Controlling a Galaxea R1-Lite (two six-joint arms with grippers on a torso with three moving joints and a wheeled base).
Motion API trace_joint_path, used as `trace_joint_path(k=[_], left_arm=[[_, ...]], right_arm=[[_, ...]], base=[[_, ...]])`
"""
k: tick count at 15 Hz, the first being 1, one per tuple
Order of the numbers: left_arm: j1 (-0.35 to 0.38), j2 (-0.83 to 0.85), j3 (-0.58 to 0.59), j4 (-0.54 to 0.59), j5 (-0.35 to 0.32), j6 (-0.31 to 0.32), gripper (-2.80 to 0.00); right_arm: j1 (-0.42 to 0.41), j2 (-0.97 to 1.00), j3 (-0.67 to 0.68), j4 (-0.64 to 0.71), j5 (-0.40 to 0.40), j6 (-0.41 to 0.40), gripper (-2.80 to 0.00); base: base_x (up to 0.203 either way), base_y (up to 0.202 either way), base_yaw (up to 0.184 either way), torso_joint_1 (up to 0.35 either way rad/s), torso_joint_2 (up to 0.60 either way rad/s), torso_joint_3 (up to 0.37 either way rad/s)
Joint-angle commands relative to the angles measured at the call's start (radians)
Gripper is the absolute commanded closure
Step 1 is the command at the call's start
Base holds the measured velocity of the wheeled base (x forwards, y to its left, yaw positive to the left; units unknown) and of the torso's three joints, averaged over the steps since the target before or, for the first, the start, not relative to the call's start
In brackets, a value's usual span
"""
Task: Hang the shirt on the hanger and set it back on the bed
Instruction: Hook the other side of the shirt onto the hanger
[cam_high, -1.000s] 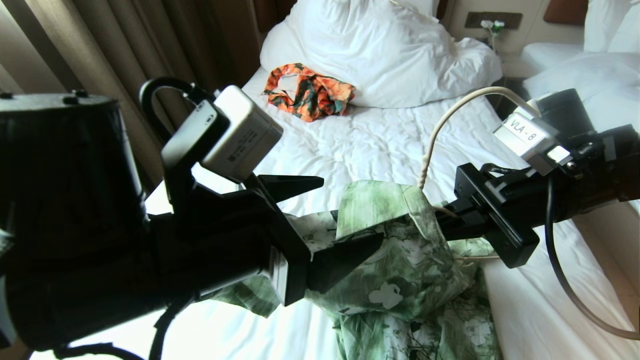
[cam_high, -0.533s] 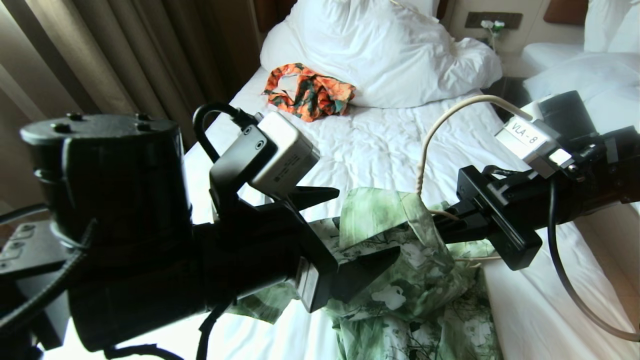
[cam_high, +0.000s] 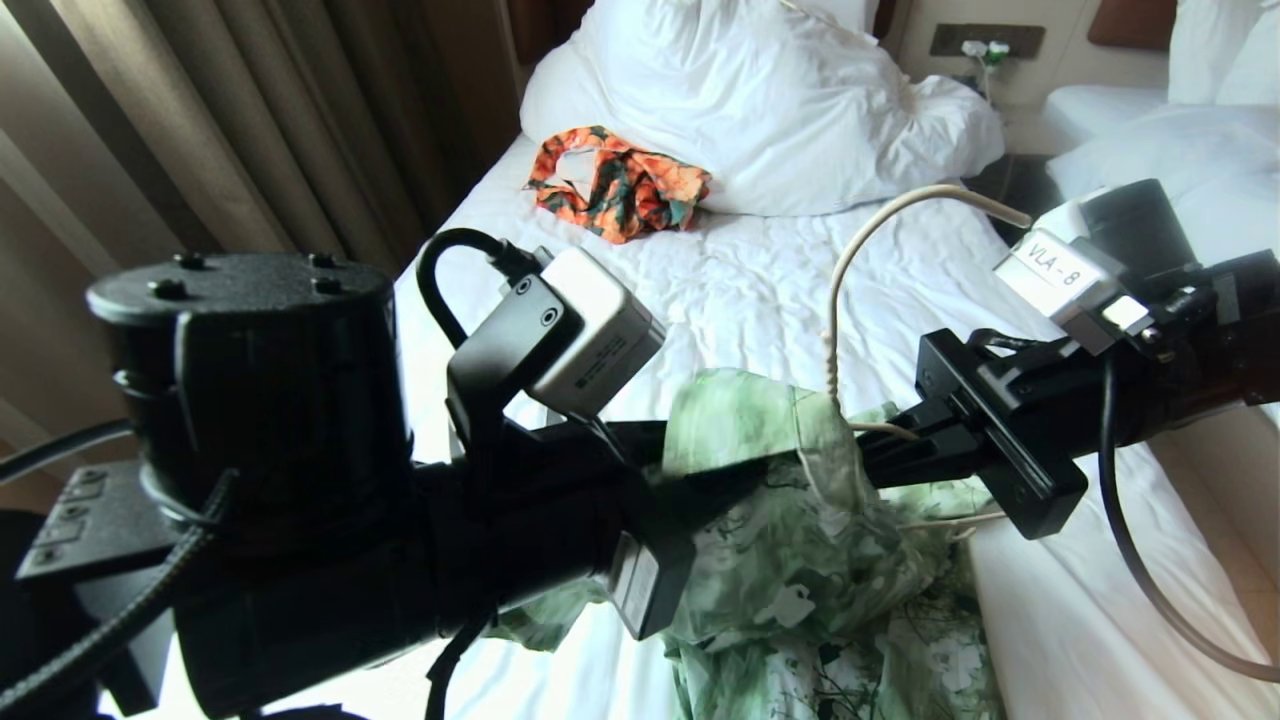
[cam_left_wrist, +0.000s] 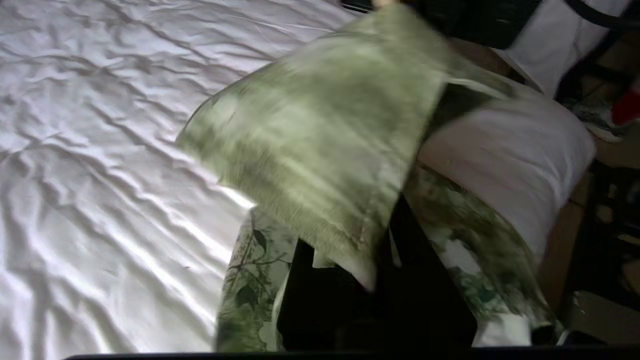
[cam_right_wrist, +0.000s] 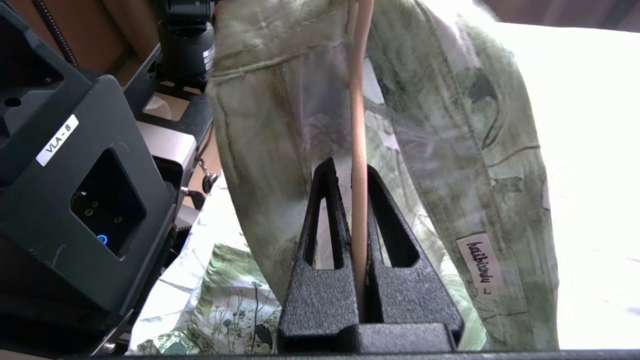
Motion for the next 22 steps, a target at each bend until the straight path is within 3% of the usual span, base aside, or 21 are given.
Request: trace_joint_path(k=[1, 6, 7, 10, 16, 18, 20, 22], left_arm=[[-0.002, -0.002, 0.007, -0.001, 0.01, 0.0, 0.0], [-0.004, -0.011, 0.005, -0.001, 0.016, 0.0, 0.0], [-0.006, -0.014, 0.005, -0.001, 0.016, 0.0, 0.0], [-0.007, -0.028, 0.005, -0.001, 0.016, 0.0, 0.0], [-0.006, -0.036, 0.003, 0.002, 0.015, -0.014, 0.0], [-0.007, -0.031, -0.004, 0.001, 0.015, -0.046, 0.0], [-0.008, -0.026, -0.02, 0.001, 0.014, -0.065, 0.0], [-0.01, -0.012, -0.04, -0.001, 0.016, -0.084, 0.0]], right_arm=[[0.0, -0.006, -0.001, 0.001, 0.008, -0.005, 0.0], [0.0, -0.03, 0.007, 0.001, 0.011, -0.003, 0.0], [0.0, -0.036, 0.015, 0.001, 0.011, -0.003, -2.8], [-0.006, -0.049, 0.012, 0.001, 0.01, -0.002, -2.8], [-0.109, -0.176, 0.049, 0.013, 0.009, 0.015, -2.8], [-0.154, -0.256, 0.063, 0.014, 0.007, 0.121, -2.8], [-0.228, -0.301, 0.076, 0.013, -0.011, 0.178, -2.8], [-0.266, -0.327, 0.093, 0.017, -0.109, 0.242, -2.8]], base=[[0.0, 0.0, 0.0, 0.0, 0.0, 0.0], [0.0, 0.0, 0.0, 0.0, 0.0, 0.0], [0.0, 0.0, 0.0, 0.0, 0.0, 0.0], [0.0, 0.0, 0.0, 0.0, 0.0, 0.0], [0.0, 0.0, 0.0, 0.0, 0.0, 0.0], [0.0, 0.0, 0.0, 0.0, 0.0, 0.0], [0.0, 0.0, 0.0, 0.0, 0.0, 0.0], [0.0, 0.0, 0.0, 0.0, 0.0, 0.0]])
